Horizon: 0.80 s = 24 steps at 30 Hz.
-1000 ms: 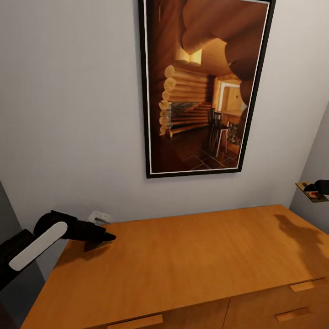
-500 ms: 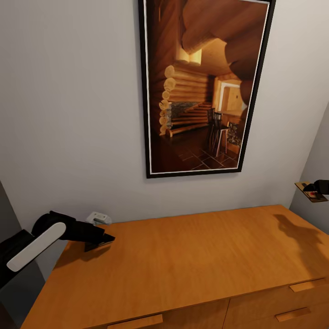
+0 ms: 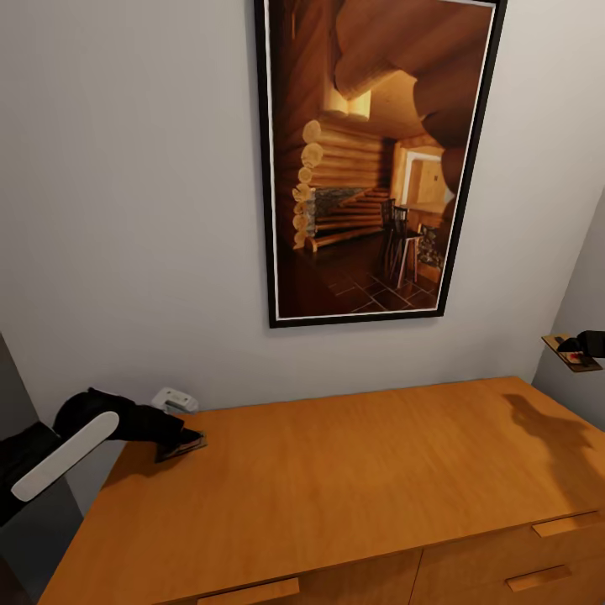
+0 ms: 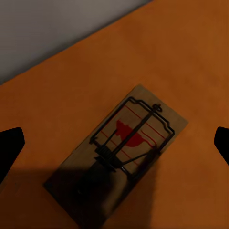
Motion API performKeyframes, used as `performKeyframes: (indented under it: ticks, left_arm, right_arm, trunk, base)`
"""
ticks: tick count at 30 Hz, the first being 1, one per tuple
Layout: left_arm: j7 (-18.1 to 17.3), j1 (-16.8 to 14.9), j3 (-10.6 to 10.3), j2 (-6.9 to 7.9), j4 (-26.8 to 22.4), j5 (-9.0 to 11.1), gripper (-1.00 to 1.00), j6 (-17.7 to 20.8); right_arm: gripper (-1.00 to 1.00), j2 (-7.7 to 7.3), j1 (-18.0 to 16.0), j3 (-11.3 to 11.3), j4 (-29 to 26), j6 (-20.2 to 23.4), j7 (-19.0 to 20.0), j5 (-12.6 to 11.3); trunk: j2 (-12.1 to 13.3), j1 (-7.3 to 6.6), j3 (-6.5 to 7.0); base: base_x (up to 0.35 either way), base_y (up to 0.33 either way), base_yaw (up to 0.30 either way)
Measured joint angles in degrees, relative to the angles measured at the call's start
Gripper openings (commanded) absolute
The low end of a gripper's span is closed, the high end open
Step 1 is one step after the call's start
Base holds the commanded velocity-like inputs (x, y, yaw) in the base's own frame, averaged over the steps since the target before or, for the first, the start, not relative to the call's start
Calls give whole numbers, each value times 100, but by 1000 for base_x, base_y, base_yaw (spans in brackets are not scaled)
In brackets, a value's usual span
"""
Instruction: Take the four mousetraps from the cabinet in the bathroom and place them on the bathroom floor. Make sure all four end up on the same floor surface, and ensure that at least two of them are either under or directly next to the same bathroom sink.
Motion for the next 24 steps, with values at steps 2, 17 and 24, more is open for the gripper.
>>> performKeyframes:
  ticks: [2,17,24]
  left_arm:
    - [0,0,-6,-10,1,-14,100,0]
    - [-1,0,-60,-46,99,-71,100,-4]
    - [-2,-1,-64,-47,137,-78,100,-4]
  right_arm:
    - [-100,-3,0,-1,0,0,1,1]
    - [-100,-7,0,-1,0,0,3,7]
    - [-100,-7,0,-1,0,0,8,8]
  trunk:
    - [0,0,0]
    - [0,0,0]
    - [0,0,0]
  base:
    - [0,0,0]
    - [0,0,0]
    - [0,0,0]
